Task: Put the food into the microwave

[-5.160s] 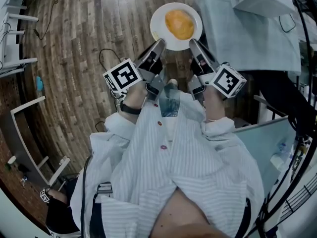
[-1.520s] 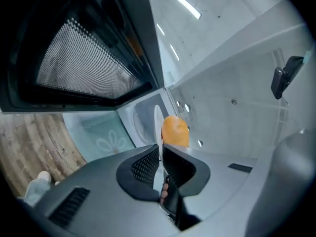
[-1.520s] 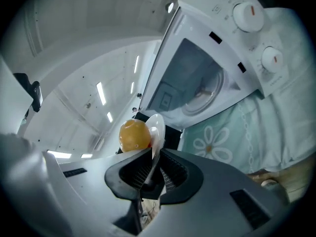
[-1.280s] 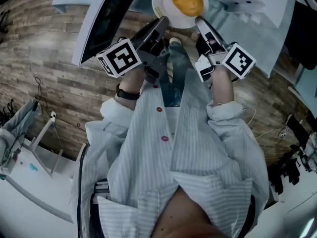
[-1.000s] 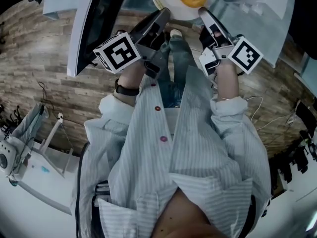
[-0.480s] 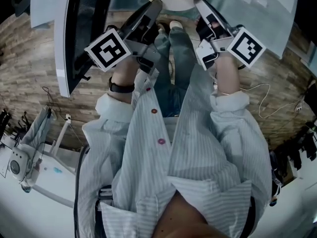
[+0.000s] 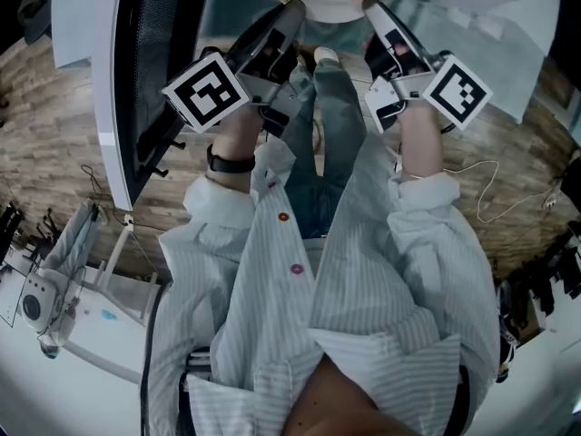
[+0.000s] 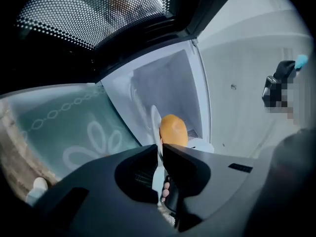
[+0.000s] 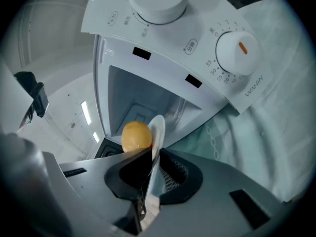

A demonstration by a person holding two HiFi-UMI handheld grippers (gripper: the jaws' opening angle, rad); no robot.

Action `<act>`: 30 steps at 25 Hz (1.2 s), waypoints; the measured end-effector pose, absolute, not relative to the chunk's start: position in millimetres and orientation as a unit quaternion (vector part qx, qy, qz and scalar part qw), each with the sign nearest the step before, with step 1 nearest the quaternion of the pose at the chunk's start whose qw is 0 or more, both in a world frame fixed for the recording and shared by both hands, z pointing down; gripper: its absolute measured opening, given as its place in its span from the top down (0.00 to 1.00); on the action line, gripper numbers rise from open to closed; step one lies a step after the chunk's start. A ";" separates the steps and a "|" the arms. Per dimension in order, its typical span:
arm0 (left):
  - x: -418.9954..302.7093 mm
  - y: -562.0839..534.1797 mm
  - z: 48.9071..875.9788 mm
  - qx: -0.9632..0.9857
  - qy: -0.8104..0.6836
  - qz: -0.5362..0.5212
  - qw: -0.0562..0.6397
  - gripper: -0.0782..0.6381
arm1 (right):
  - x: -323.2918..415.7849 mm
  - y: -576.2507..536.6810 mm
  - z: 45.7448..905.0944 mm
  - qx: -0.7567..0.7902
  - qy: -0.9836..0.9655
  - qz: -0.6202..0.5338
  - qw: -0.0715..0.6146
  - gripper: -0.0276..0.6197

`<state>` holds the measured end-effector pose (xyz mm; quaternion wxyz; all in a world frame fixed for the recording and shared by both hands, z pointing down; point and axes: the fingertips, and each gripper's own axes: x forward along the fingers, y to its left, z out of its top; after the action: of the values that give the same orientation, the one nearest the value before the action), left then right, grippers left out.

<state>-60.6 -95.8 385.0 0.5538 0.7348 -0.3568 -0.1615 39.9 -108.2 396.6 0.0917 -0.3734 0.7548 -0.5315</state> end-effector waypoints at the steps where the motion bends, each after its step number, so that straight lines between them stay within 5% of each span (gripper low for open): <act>1: -60.1 -98.5 384.9 0.736 -0.357 -0.162 0.552 0.85 | 40.6 -110.5 396.7 -0.374 0.755 -0.531 0.094 0.88; 30: -64.2 -211.9 449.8 0.714 -0.398 -0.164 0.552 0.85 | 48.1 -220.9 455.5 -0.433 0.730 -0.516 0.116 0.88</act>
<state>-64.2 -211.9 449.8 0.5519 0.7142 -0.3979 -0.1642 48.1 -220.9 455.5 0.1161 -0.4330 0.7303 -0.5156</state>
